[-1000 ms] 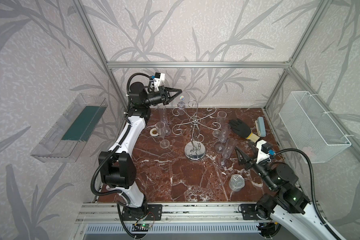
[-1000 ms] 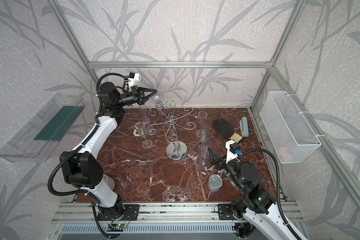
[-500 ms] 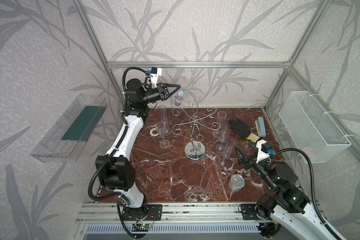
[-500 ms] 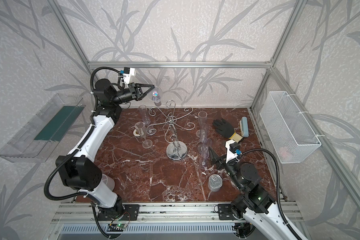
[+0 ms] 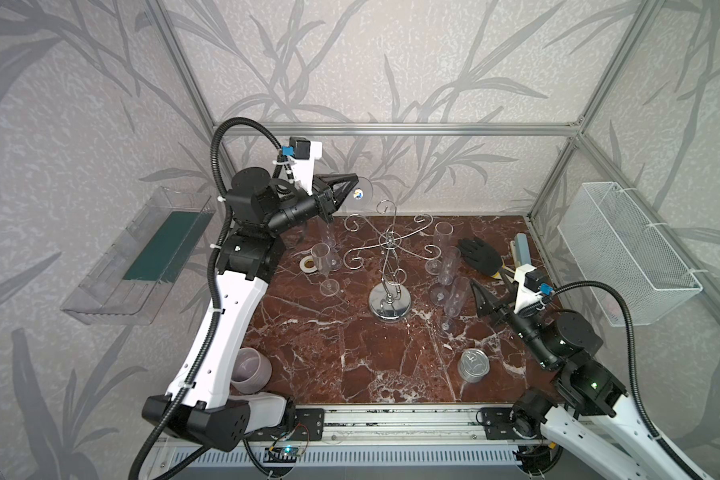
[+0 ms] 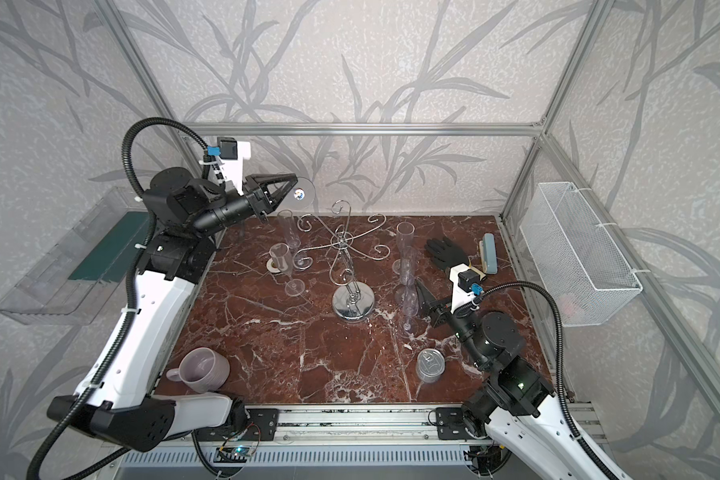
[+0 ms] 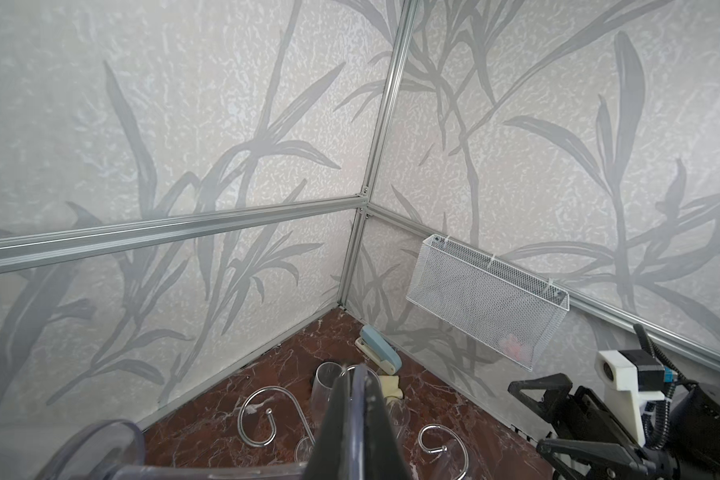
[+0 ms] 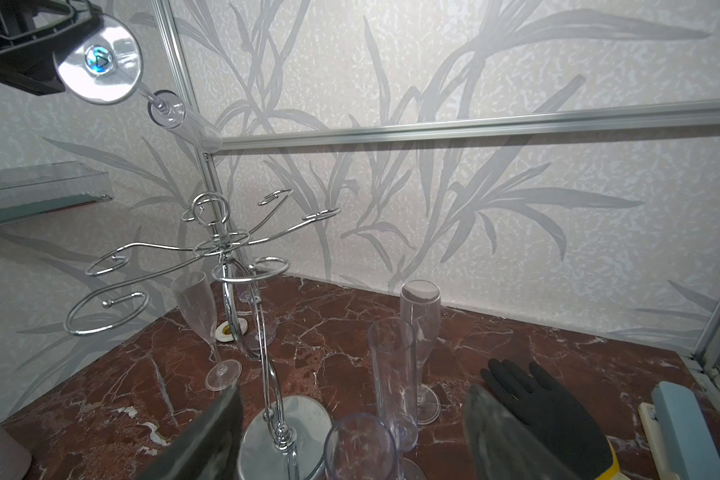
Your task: Take the wine glass off the wine glass rack
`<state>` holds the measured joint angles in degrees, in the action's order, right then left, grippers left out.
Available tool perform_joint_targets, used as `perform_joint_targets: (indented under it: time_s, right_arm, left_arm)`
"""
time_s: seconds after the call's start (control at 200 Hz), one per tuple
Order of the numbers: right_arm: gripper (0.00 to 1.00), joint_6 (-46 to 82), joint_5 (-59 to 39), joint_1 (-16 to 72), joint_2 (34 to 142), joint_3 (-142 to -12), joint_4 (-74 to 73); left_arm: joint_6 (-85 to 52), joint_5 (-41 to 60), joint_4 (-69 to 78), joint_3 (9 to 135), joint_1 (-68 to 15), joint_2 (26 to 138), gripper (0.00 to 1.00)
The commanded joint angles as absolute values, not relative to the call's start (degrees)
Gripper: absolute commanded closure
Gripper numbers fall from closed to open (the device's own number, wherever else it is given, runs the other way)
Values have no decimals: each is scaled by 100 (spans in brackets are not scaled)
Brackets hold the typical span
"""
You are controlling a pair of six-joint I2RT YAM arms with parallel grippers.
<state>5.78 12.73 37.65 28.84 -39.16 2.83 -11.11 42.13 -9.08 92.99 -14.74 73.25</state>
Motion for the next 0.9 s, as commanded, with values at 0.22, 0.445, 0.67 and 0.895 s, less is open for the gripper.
perform_joint_targets:
  time_s: [0.22, 0.445, 0.67, 0.895]
  right_arm:
    - [18, 853, 670, 3735, 3721, -5183, 621]
    - [18, 976, 107, 3741, 4254, -5917, 783]
    - [19, 988, -689, 3738, 4964, -6663, 934]
    - [20, 1017, -1675, 3744, 5729, -7457, 1168]
  left_arm:
    - [2169, 2006, -1244, 8474, -2902, 6423, 100]
    - [4084, 727, -1071, 7667, -4322, 5941, 100]
    - [5877, -553, -545, 6876, -5674, 5759, 100]
    - [7402, -1240, 11, 6348, -6421, 5732, 100]
